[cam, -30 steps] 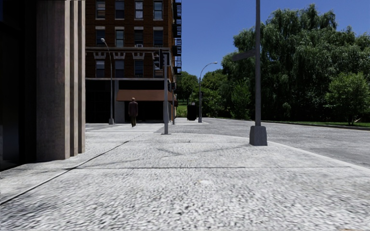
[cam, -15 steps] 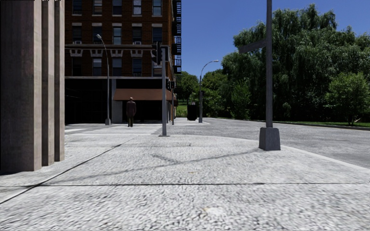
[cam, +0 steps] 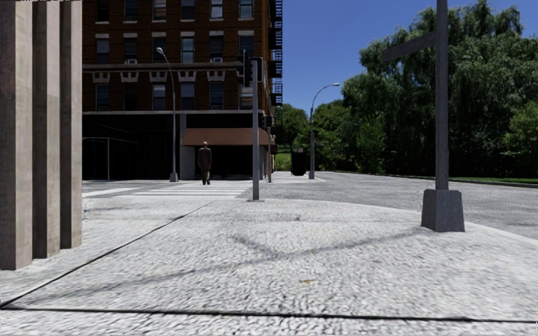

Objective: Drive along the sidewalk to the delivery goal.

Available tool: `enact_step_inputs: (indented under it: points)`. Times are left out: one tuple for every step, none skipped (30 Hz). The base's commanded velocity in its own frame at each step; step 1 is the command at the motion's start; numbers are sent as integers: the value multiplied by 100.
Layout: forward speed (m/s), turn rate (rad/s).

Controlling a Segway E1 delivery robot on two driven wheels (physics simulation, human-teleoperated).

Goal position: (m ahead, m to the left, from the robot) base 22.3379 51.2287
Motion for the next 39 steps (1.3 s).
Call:
enact_step_inputs:
  points:
    - [135,0]
    - [135,0]
    - [135,0]
    - [135,0]
    - [135,0]
    - [135,7]
    - [135,29]
    - [135,29]
    - [135,48]
    - [135,61]
    - [135,70]
    - [135,73]
    - [135,73]
    - [135,73]
    - [135,73]
    - [135,69]
    - [135,51]
    - [135,29]
    - [135,9]
    - [135,1]
    - [135,0]
    - [135,0]
    - [135,0]
    - [135,0]
    - [135,0]
    - [135,0]
    - [135,0]
    - [135,0]
    - [135,0]
    - [135,0]
    - [135,0]
    - [135,0]
    - [135,0]
    - [135,14]
    - [135,25]
    - [135,25]
    - [135,31]
    - [135,35]
    - [135,38]
